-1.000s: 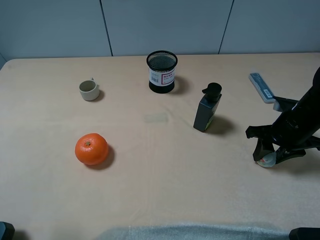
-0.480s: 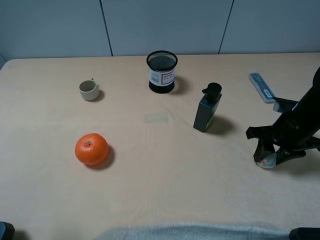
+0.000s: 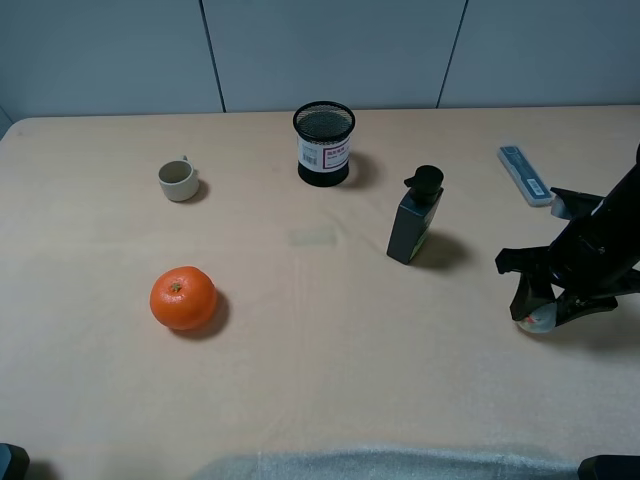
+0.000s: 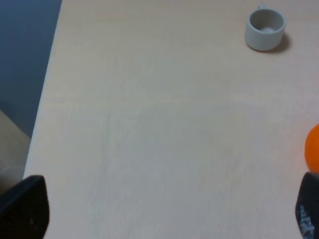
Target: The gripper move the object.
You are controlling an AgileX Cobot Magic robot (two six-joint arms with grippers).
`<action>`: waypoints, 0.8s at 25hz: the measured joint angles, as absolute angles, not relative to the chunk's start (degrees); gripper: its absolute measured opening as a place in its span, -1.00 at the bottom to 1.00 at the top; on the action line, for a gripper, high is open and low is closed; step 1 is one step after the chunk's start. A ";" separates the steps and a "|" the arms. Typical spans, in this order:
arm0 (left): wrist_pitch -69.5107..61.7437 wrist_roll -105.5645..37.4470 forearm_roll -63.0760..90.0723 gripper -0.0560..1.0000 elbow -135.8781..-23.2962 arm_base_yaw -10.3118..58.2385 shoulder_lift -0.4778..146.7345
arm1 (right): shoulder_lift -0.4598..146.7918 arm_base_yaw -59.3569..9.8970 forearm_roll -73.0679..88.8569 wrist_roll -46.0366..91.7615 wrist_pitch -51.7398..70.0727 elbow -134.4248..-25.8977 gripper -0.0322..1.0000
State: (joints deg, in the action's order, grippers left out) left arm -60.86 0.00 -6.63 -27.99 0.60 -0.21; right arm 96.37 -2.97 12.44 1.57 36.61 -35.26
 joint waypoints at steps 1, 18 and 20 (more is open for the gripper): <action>-60.86 0.00 -6.63 0.98 -27.99 0.60 -0.21 | 95.62 -2.97 12.44 1.57 37.06 -35.26 -0.30; -60.86 0.00 -6.63 0.98 -27.99 0.60 -0.21 | 80.43 -2.97 10.69 -1.72 47.01 -35.17 -0.30; -60.86 0.00 -6.63 0.98 -27.99 0.60 -0.21 | 79.09 -2.97 10.69 -1.96 48.20 -35.17 -0.30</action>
